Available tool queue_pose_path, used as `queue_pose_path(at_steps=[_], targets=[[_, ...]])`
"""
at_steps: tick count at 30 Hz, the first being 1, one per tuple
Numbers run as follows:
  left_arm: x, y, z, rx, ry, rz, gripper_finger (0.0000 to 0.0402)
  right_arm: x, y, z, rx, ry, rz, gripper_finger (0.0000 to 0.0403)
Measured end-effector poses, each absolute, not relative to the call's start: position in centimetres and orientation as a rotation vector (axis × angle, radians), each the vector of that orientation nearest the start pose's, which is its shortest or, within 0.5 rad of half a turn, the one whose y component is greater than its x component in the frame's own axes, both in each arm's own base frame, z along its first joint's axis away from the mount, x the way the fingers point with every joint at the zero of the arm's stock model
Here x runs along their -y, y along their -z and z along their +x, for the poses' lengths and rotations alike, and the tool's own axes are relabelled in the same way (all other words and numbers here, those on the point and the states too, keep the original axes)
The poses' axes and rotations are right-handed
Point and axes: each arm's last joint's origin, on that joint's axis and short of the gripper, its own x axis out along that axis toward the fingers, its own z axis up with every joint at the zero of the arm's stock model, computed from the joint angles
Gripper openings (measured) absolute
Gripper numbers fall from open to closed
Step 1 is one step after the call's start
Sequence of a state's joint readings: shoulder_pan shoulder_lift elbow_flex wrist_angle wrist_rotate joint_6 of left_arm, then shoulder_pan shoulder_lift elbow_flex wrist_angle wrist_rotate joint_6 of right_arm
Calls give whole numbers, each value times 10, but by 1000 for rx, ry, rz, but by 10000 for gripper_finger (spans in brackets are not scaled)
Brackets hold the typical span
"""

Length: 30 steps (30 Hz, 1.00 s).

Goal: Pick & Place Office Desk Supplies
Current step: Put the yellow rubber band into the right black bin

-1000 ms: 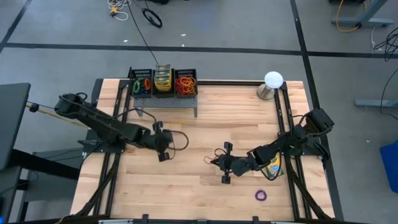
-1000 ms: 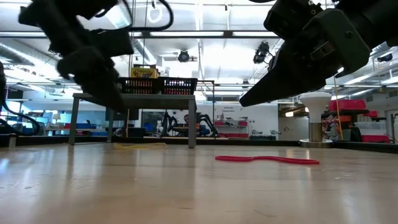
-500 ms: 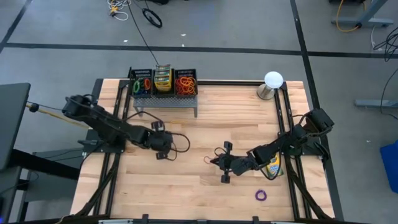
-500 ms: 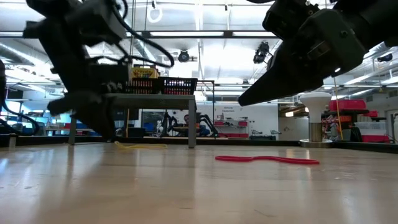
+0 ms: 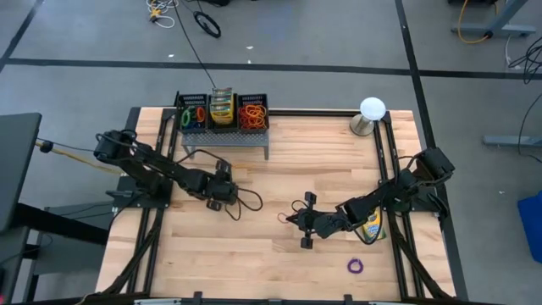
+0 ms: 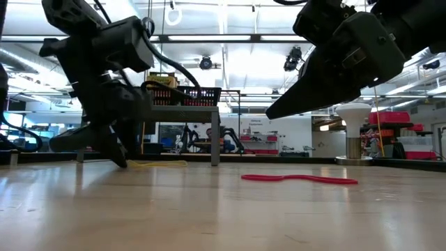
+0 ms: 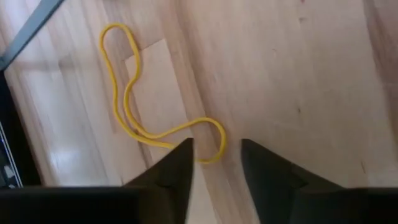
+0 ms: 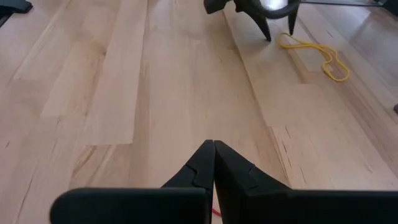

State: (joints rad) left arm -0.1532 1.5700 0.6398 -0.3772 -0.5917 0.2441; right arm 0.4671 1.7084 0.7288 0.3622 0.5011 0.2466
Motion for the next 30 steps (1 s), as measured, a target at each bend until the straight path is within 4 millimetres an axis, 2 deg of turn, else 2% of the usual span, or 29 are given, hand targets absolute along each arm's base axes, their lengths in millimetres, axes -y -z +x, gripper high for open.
queue_pose_path(at_steps=[6,8,11,15,18,21,25,30], targets=[[19,-119,238,-1302,-209,753,19,-131,-141,291,-536,99,-47,11],[19,-123,241,-1301,-227,763,10,-131,-141,291,-536,100,-47,11],[24,-131,241,-1321,-228,743,6,-131,-141,291,-536,100,-47,11],[44,-149,243,-1271,-188,690,5,-131,-141,291,-537,100,-47,11],[64,-159,244,-1237,-79,537,5,-131,-141,291,-537,100,-48,11],[81,-161,241,-1235,20,354,12,-131,-141,291,-537,99,-48,11],[96,-161,236,-1222,-7,257,39,-131,-141,291,-537,100,-48,11],[90,-161,237,-1203,-139,201,94,-131,-141,291,-535,100,-47,11]])
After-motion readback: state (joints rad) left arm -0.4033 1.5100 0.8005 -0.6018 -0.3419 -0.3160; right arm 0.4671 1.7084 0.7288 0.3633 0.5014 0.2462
